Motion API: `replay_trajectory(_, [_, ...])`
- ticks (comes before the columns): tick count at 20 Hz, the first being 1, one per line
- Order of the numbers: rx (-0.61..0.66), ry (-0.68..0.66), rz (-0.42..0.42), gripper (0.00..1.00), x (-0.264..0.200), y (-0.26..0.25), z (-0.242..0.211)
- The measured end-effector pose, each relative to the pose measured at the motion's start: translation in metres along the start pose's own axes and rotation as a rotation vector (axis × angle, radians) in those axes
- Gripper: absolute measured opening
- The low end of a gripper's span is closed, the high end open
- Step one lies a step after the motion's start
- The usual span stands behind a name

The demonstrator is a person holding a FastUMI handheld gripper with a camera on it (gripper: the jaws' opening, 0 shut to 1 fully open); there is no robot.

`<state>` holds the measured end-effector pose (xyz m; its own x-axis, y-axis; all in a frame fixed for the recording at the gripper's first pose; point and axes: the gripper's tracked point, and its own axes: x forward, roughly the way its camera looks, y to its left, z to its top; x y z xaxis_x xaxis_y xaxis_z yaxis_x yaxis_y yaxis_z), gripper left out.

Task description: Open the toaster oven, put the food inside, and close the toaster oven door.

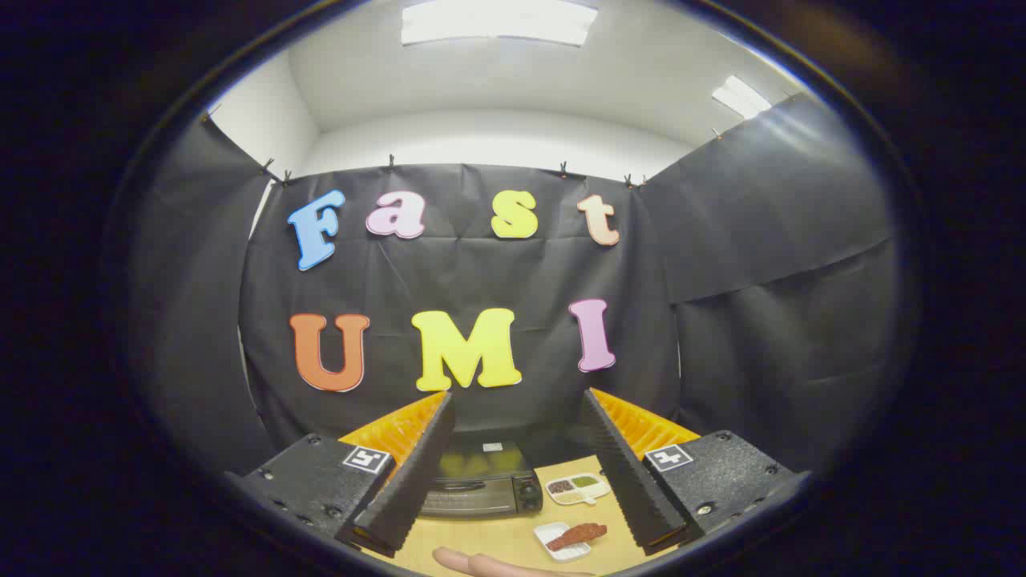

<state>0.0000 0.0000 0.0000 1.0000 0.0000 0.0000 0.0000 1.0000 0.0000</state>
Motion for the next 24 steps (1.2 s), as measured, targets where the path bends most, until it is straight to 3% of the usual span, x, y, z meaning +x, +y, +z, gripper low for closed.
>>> replay_trajectory(16, [-0.012, 0.066, 0.03, 1.0, 0.013, 0.009, -0.028])
replay_trajectory(24, [-0.012, 0.164, 0.043, 1.0, 0.083, 0.02, -0.094])
